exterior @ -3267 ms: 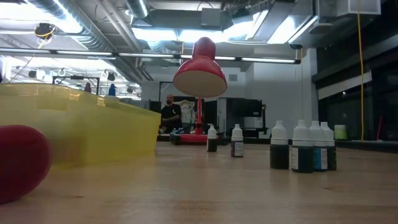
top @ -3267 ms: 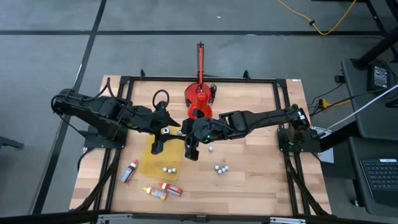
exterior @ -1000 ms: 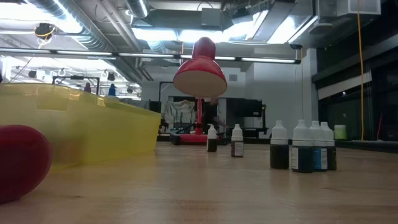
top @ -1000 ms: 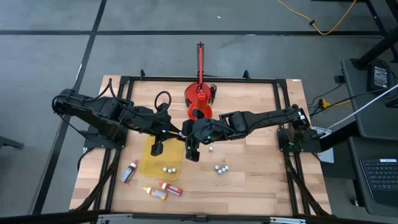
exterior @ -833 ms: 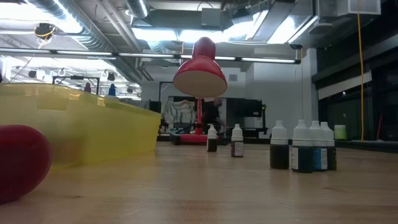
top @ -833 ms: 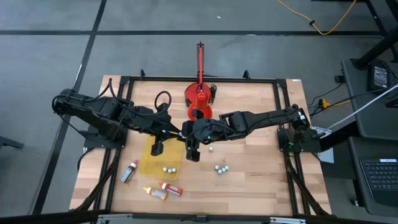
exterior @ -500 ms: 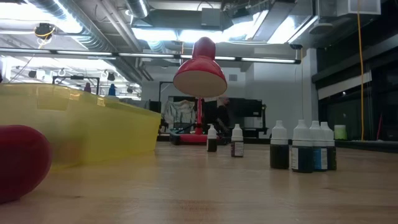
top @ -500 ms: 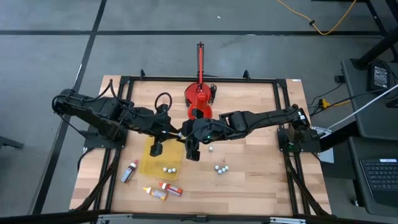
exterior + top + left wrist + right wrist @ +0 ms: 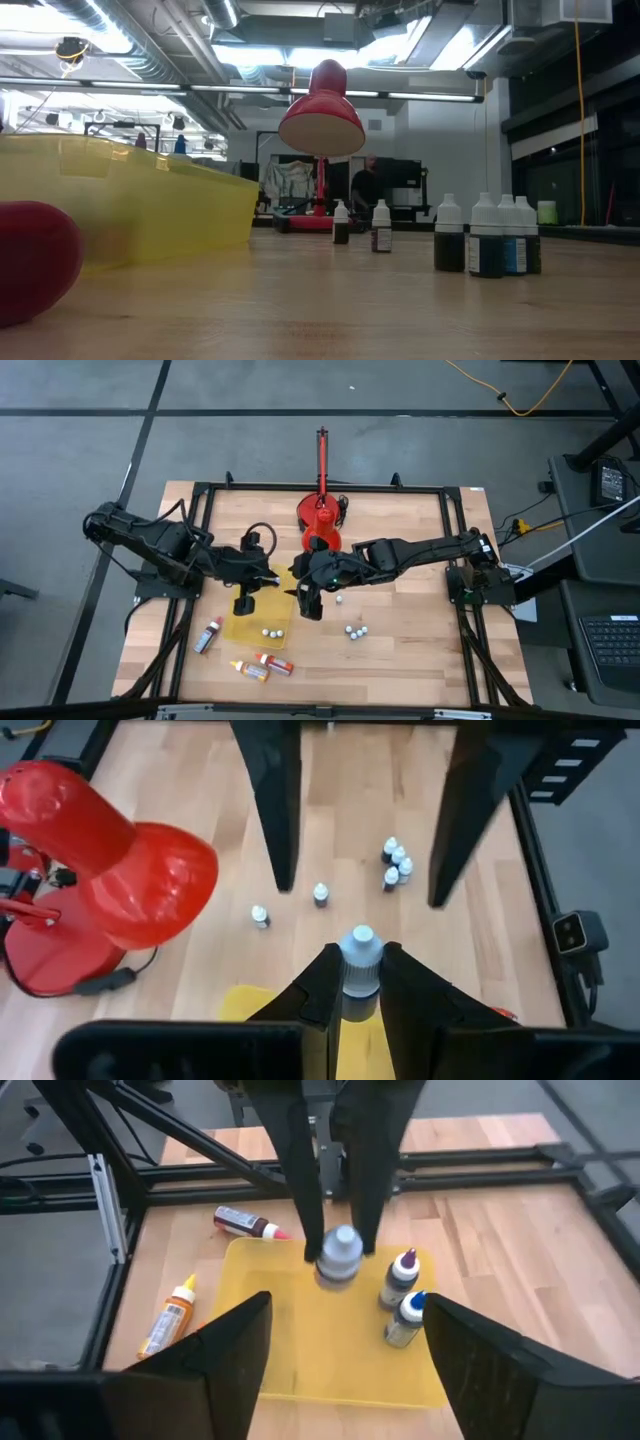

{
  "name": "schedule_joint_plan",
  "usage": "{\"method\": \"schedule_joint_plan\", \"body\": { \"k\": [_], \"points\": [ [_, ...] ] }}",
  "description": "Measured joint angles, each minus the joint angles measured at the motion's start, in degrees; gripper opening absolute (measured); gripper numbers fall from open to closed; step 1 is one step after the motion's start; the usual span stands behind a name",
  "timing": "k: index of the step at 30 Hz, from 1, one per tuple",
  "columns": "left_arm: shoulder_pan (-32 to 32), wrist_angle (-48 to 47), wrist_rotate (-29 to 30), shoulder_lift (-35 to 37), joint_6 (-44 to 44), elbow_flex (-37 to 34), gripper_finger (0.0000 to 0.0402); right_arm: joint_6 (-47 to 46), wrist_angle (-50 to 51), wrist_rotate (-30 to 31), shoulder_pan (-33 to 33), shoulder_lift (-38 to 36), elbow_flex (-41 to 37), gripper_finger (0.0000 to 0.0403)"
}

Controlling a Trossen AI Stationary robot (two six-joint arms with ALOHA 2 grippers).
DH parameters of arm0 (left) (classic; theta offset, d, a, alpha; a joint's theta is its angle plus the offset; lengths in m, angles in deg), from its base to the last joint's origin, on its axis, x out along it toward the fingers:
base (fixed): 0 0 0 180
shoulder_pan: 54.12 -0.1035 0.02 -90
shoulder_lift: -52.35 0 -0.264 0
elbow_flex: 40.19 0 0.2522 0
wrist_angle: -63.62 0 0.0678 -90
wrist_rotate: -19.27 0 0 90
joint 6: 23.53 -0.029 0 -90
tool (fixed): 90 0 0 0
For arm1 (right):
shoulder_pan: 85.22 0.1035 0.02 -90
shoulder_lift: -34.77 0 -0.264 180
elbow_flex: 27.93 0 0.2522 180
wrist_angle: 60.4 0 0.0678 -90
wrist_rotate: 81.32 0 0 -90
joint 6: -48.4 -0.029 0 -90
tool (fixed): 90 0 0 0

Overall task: Pick & Place food coloring
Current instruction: Put the small pink food coloring bottle into the yellow bin

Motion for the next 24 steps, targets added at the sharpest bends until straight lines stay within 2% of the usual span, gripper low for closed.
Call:
{"method": "schedule_joint_plan", "body": {
  "k": [6, 14, 24],
  "points": [
    [3.9, 2.4, 4.0, 5.0, 3.7, -7.8, 0.0049, -2.1, 1.4, -1.6, 0.1, 0.0, 0.0, 0.0261],
    [9.5, 11.9, 6.2, 12.7, 8.7, -23.6, 0.0043, -1.5, 2.1, -1.6, 0.1, 0.0, 0.0, 0.0261],
    [17.1, 25.3, 8.8, 16.2, 15.5, -41.8, 0.0041, -1.4, 2.1, -1.6, 0.1, 0.0, 0.0, 0.0262]
  ]
}}
